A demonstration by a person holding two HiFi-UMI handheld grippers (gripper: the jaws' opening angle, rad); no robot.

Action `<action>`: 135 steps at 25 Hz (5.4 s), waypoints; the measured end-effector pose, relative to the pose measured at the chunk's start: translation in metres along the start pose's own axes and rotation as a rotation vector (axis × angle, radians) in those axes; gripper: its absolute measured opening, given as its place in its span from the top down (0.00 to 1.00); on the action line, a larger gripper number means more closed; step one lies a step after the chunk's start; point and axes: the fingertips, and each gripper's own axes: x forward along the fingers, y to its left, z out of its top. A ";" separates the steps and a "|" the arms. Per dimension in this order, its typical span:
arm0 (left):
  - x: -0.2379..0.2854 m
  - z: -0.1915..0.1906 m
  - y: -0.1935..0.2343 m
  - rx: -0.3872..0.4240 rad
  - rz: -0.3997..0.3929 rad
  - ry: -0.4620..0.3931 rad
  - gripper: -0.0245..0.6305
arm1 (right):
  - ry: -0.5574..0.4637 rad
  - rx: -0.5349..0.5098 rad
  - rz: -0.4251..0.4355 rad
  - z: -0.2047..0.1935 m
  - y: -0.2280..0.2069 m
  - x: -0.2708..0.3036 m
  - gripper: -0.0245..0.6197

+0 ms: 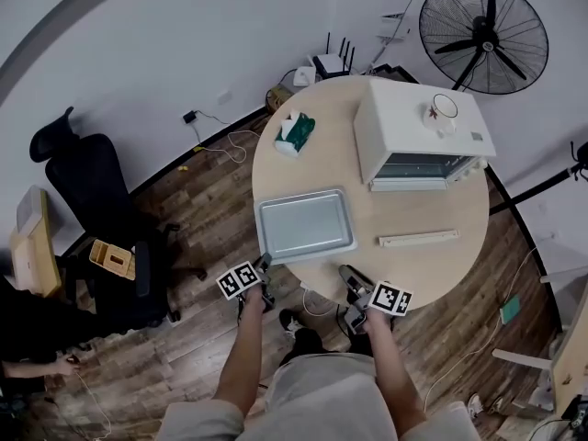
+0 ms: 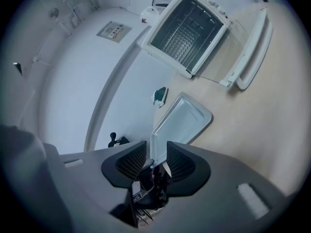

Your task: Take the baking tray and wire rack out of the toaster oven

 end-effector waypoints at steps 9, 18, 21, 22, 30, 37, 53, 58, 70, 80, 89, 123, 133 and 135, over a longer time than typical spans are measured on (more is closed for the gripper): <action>-0.029 0.030 -0.012 0.144 0.143 -0.187 0.78 | -0.080 -0.028 0.002 0.051 -0.018 -0.026 0.79; -0.022 -0.002 -0.156 0.621 0.088 -0.189 0.78 | -0.162 -0.016 0.053 0.115 -0.029 -0.034 0.79; -0.006 -0.024 -0.200 0.650 0.045 -0.176 0.78 | -0.170 -0.014 0.070 0.134 -0.034 -0.039 0.80; -0.001 -0.030 -0.213 0.654 0.035 -0.172 0.78 | -0.173 -0.014 0.073 0.140 -0.037 -0.041 0.80; 0.029 -0.073 -0.295 0.679 -0.046 -0.137 0.87 | -0.207 -0.014 0.081 0.196 -0.061 -0.058 0.80; 0.051 -0.097 -0.337 0.706 -0.059 -0.133 0.88 | -0.251 0.005 0.100 0.253 -0.076 -0.064 0.85; 0.045 -0.144 -0.352 0.673 -0.027 -0.167 0.88 | -0.440 0.262 0.241 0.396 -0.108 -0.027 0.96; 0.033 -0.142 -0.332 0.630 0.027 -0.194 0.88 | -0.492 0.340 0.281 0.410 -0.111 -0.011 0.94; 0.020 -0.141 -0.315 0.587 0.075 -0.219 0.88 | -0.579 0.499 0.330 0.430 -0.119 0.012 0.86; 0.017 -0.138 -0.308 0.561 0.082 -0.236 0.88 | -0.597 0.521 0.317 0.437 -0.116 0.016 0.93; 0.014 -0.140 -0.306 0.556 0.079 -0.236 0.88 | -0.583 0.543 0.296 0.428 -0.115 0.008 0.94; 0.013 -0.159 -0.312 0.533 0.051 -0.240 0.88 | -0.486 0.517 0.379 0.348 -0.113 -0.071 0.94; 0.027 -0.167 -0.328 0.541 -0.004 -0.219 0.88 | -0.468 0.444 0.399 0.322 -0.102 -0.106 0.93; 0.030 -0.169 -0.332 0.545 -0.019 -0.208 0.88 | -0.468 0.436 0.398 0.317 -0.102 -0.112 0.93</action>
